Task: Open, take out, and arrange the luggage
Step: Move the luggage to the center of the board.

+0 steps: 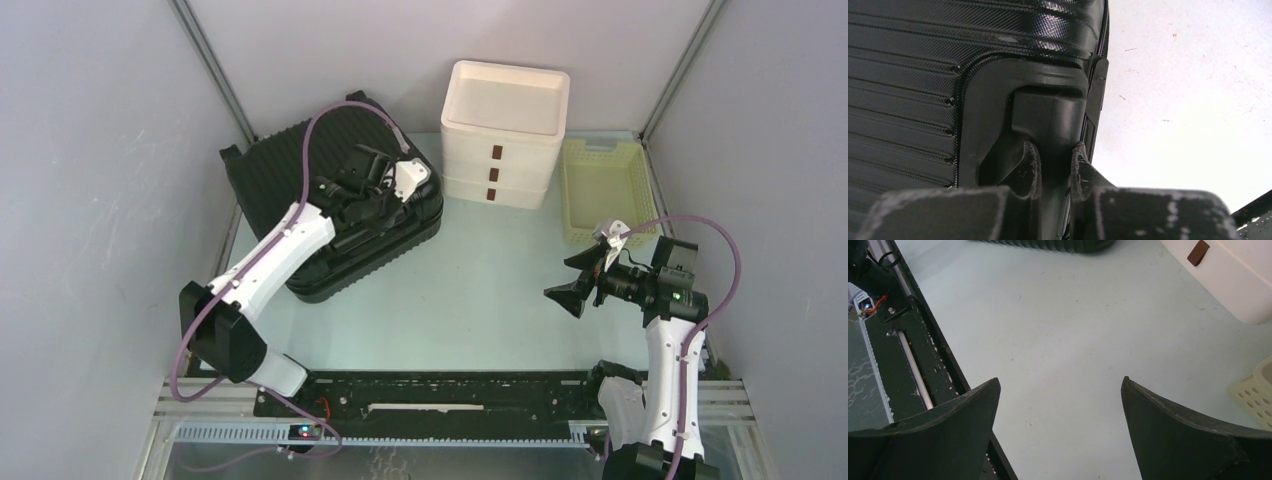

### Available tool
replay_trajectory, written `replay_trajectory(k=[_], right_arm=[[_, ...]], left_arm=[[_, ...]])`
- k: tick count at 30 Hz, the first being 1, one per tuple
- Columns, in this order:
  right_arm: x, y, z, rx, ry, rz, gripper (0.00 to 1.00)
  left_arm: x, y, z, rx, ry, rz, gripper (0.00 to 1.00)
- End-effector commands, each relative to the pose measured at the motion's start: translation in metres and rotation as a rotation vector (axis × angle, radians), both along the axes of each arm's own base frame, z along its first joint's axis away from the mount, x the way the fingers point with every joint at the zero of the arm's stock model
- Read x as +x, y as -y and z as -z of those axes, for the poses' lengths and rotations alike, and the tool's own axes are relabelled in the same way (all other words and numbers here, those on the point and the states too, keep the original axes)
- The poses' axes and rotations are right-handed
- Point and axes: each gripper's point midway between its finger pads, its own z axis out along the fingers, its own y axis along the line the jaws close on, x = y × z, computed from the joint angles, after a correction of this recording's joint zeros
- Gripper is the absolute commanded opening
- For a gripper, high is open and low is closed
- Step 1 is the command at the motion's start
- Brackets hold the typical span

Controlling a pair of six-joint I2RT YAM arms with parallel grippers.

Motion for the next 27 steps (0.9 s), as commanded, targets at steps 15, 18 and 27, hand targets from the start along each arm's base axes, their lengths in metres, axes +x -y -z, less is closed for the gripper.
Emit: replay_trajectory(k=[15, 18, 27], right_arm=[[-0.001, -0.002, -0.005, -0.019, 0.040, -0.023, 1.00], [-0.001, -0.002, -0.005, -0.018, 0.040, -0.024, 1.00], [-0.002, -0.003, -0.005, -0.015, 0.040, -0.032, 1.00]], left_arm=[[-0.144, 0.044, 0.021, -0.152, -0.173, 0.495, 0.00], [-0.165, 0.051, 0.025, -0.155, -0.195, 0.561, 0.00], [-0.214, 0.071, 0.030, -0.163, -0.259, 0.688, 0.00]])
